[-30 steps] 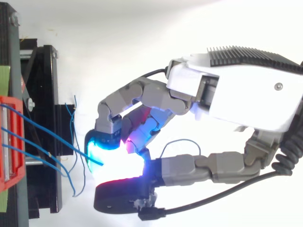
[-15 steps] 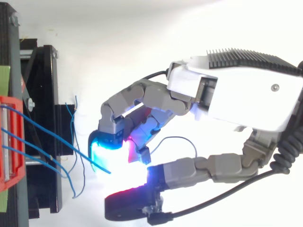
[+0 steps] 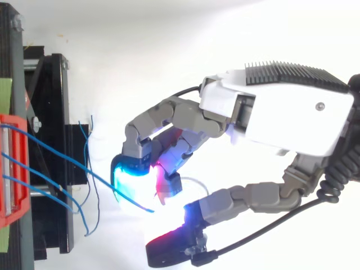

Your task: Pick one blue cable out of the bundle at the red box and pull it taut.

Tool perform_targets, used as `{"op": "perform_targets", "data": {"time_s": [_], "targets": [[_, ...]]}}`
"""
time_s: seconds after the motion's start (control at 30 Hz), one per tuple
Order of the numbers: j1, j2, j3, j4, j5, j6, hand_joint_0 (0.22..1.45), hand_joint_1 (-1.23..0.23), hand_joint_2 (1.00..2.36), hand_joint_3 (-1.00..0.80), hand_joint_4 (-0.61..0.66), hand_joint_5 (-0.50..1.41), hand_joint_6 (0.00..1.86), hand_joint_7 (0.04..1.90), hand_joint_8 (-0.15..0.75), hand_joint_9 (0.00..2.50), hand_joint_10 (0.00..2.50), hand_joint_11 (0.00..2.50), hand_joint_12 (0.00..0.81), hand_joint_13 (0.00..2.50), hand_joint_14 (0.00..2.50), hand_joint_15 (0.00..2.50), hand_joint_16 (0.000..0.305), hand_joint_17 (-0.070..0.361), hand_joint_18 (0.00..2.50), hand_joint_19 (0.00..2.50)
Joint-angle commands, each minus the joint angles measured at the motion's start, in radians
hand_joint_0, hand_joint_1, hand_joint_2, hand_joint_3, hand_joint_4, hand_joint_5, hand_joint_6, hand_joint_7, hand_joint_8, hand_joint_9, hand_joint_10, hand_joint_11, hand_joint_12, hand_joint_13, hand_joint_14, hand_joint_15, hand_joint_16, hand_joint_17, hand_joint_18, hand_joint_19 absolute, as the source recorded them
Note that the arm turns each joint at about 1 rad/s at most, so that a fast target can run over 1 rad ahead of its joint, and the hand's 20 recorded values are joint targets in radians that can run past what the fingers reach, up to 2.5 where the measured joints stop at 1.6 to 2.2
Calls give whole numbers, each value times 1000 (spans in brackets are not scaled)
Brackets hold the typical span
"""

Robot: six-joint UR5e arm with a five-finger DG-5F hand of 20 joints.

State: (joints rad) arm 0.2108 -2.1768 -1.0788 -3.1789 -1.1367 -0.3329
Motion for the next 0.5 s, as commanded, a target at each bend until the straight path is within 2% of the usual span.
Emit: {"op": "perform_targets", "data": {"time_s": [0.0, 0.2, 0.47], "targets": [[-1, 0, 0, 2, 0, 0, 655, -905, 1008, -401, 140, -137, 909, 958, 376, 1062, 10, 1041, 397, 735, 14, 418, 48, 107, 687, 408], [1, 0, -1, 2, 2, 0, 606, -811, 1010, -373, 129, -125, 899, 954, 379, 1096, 13, 1023, 401, 742, 14, 418, 48, 107, 680, 426], [1, 0, 0, 2, 2, 0, 566, -788, 1009, -371, 108, -123, 878, 948, 384, 1093, 11, 1015, 408, 730, 16, 425, 49, 111, 661, 443]]}}
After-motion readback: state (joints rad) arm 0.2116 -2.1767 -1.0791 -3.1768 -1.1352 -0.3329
